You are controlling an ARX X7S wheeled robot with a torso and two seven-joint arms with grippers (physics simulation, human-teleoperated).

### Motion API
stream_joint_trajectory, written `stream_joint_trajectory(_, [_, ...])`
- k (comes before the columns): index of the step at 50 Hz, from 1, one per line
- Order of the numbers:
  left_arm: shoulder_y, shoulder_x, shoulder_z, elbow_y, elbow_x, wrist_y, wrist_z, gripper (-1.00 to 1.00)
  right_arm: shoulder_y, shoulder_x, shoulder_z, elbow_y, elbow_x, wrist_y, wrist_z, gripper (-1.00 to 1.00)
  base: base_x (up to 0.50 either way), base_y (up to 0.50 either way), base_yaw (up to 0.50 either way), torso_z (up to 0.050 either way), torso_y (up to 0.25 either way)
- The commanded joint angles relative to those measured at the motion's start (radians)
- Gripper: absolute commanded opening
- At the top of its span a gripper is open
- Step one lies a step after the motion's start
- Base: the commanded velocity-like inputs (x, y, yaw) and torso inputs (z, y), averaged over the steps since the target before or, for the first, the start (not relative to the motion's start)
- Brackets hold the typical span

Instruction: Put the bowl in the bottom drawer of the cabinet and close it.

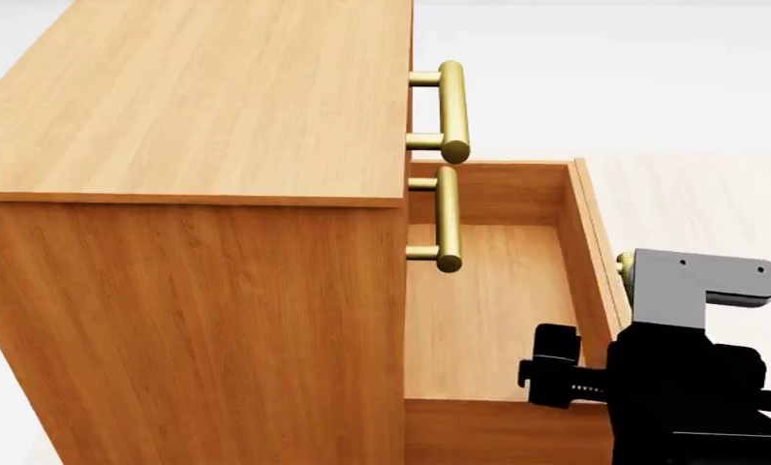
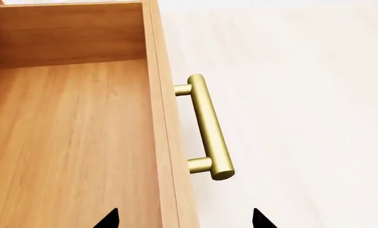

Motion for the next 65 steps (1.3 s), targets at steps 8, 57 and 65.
stream_joint_trajectory(8, [0.000, -0.007, 0.004, 0.008, -0.004, -0.005, -0.008, 1.00, -0.012, 0.028, -0.003, 0.057, -0.059, -0.059, 0.024, 1.00, 0.00, 0.00, 0.00, 0.000, 0.000])
stream_joint_trajectory(57, [-0.004, -0.018, 0.018, 0.006, -0.008, -0.002, -0.025, 1.00, -0.006, 0.063, -0.012, 0.152, -0.093, -0.140, 0.040, 1.00, 0.00, 0.00, 0.00, 0.000, 0.000])
stream_joint_trajectory(65, [-0.006, -0.020, 0.020, 0.004, -0.009, 0.000, -0.027, 1.00, -0.030, 0.071, 0.004, 0.098, -0.069, -0.178, 0.011, 1.00, 0.00, 0.00, 0.00, -0.001, 0.000])
